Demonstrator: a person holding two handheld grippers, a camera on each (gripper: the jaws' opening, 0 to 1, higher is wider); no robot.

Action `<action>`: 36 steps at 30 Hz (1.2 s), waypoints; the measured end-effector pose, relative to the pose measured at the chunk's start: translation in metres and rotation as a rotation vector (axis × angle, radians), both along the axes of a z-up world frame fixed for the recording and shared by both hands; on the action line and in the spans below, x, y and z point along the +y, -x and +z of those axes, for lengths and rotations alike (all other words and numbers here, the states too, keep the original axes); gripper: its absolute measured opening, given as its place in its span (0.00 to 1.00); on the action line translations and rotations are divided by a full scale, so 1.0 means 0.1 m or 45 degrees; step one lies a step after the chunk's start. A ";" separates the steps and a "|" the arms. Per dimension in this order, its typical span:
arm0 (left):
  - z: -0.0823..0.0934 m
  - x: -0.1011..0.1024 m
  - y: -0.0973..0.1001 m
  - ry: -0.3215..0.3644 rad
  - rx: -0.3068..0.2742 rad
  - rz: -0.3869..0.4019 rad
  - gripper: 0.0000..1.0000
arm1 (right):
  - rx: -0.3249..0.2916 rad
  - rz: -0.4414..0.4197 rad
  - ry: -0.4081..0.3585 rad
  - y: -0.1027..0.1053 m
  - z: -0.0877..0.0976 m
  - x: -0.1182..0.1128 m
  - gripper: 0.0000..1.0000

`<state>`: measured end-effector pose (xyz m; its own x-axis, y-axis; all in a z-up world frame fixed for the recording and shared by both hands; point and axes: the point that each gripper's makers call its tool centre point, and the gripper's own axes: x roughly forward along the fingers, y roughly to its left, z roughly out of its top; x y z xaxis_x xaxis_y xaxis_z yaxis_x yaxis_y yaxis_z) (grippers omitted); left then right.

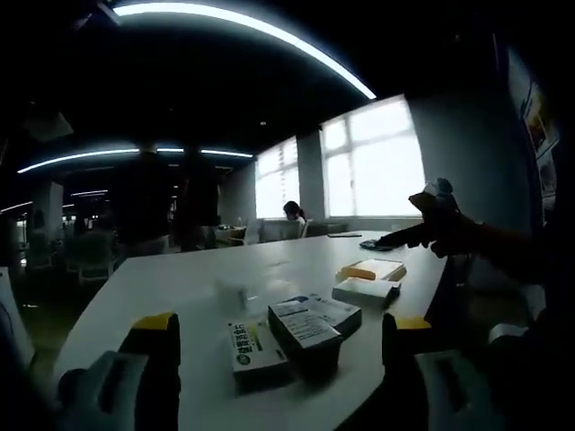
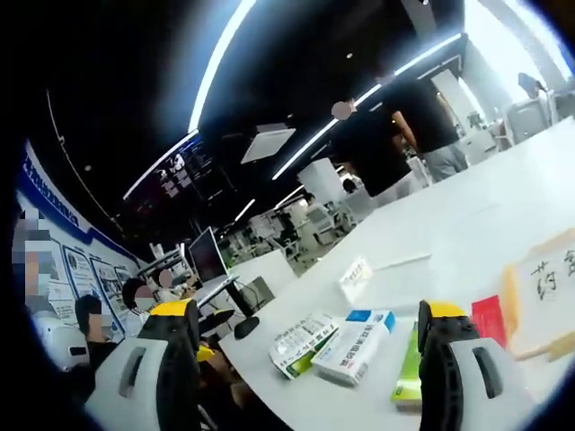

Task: Arrange the small medicine boxes into an aligned row inside the storage area until every box is upright, visible, and separated from the surrounding clutter.

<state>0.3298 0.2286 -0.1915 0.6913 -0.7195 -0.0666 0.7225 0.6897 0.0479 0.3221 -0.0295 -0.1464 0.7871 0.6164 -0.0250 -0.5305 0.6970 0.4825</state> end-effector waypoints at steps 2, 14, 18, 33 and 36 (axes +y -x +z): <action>-0.02 -0.02 0.02 -0.005 0.009 -0.004 0.93 | -0.005 -0.009 -0.008 0.03 0.01 -0.02 1.00; -0.05 -0.07 0.07 -0.024 0.041 -0.016 0.93 | 0.014 -0.050 -0.009 0.14 -0.10 -0.11 1.00; -0.08 -0.08 0.08 -0.037 0.056 -0.026 0.93 | 0.014 -0.060 -0.022 0.15 -0.10 -0.14 1.00; -0.11 -0.08 0.07 -0.060 0.063 -0.009 0.93 | -0.002 -0.086 -0.037 0.18 -0.06 -0.25 1.00; -0.12 -0.08 0.06 -0.063 0.068 -0.007 0.93 | 0.002 -0.089 -0.030 0.20 -0.07 -0.23 1.00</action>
